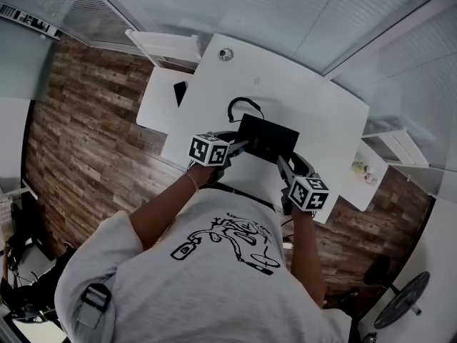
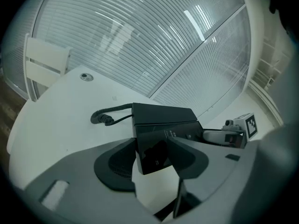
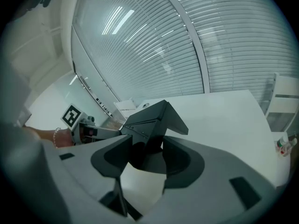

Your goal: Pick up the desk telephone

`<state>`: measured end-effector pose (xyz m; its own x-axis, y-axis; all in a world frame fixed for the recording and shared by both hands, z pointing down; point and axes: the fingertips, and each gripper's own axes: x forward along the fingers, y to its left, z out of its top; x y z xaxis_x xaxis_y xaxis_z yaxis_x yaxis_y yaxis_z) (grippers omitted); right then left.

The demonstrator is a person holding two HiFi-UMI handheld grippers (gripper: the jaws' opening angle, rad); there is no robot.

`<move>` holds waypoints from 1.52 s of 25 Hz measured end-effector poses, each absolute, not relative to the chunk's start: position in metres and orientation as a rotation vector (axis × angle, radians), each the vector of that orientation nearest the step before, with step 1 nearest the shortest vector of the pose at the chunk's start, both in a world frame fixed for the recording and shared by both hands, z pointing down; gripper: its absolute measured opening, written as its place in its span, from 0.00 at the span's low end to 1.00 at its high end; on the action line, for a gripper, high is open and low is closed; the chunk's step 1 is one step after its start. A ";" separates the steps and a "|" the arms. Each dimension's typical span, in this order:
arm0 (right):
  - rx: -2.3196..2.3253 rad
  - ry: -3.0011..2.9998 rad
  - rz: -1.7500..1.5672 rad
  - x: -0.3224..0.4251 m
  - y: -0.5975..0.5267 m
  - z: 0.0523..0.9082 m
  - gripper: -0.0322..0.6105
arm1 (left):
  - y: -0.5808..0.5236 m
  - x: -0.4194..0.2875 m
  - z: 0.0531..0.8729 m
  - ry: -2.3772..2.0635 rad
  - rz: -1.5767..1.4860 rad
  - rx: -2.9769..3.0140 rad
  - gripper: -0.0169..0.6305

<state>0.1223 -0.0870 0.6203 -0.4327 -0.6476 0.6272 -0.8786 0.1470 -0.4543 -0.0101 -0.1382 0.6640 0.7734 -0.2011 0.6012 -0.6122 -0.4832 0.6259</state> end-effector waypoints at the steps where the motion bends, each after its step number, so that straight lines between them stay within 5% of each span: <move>1: 1.478 -2.152 1.159 0.122 -0.088 0.616 0.36 | -0.139 -0.010 0.659 -0.612 0.570 2.060 0.34; 38: 1.531 -2.346 1.009 0.120 -0.088 0.458 0.36 | -0.136 -0.016 0.502 -0.696 0.409 2.134 0.34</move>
